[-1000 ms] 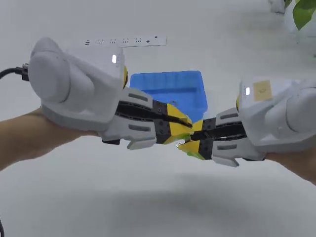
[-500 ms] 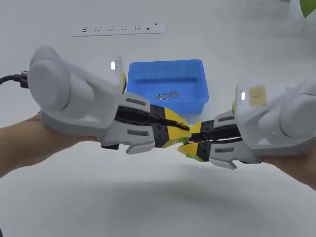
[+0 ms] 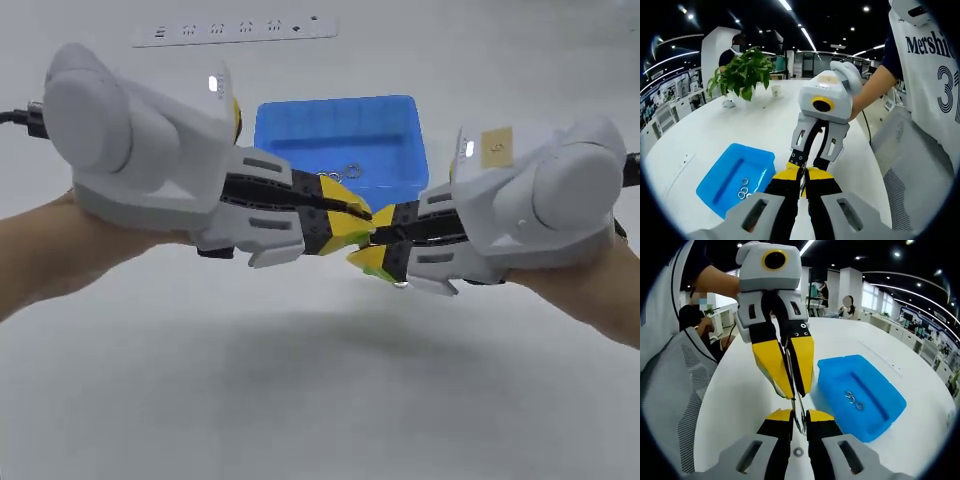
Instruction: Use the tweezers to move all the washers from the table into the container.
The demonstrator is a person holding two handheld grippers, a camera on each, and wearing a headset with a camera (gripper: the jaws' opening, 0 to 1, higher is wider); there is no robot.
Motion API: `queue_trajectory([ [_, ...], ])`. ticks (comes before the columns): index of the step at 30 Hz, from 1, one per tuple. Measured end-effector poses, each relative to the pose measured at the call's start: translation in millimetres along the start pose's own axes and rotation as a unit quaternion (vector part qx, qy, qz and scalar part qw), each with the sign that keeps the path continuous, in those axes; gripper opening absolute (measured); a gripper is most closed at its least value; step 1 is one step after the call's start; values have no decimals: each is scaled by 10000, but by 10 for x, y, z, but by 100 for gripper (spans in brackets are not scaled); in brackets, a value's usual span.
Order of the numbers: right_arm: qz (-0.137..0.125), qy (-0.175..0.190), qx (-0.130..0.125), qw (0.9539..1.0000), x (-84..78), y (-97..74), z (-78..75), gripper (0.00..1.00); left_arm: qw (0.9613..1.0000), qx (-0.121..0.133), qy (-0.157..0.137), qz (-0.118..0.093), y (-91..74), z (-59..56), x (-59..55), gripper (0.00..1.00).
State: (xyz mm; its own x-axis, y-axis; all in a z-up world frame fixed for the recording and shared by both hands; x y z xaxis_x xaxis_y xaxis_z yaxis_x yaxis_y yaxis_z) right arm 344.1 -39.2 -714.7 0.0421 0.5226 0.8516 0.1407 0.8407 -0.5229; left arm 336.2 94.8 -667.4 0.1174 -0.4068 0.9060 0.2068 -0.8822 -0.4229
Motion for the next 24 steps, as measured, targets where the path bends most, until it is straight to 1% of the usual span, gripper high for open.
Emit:
queue_trajectory([
  [6, 3, 40, 0, 10000, -24, 35, -19, 11, 10000, -7, 47, 43, 11, 9, -23, 7],
  [11, 8, 71, 22, 10000, -35, 53, -33, 11, 10000, -18, -37, 50, 16, 29, -42, 7],
  [15, 1, 106, 13, 9999, -46, 61, -45, 11, 10000, -13, -25, 54, 20, 38, -51, 7],
  [24, 6, 167, -1, 9999, -53, 59, -42, 11, 9999, -37, -97, 27, 33, 47, -60, 8],
])
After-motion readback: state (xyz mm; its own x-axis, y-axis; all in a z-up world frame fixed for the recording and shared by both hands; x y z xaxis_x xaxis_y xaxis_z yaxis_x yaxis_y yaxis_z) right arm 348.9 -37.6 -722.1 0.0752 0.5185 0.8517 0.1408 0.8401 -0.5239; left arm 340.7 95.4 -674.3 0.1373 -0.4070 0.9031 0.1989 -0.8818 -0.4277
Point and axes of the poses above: the centre of the closed fingertips' face, and the gripper's own axes: y roughly forward along the fingers, z roughly to its left, x roughly out of its top, the point moved 10 cm from there along -y, roughly backward along the fingers, and after that the axes turned 3 degrees about -z, right-handed, at the moved point
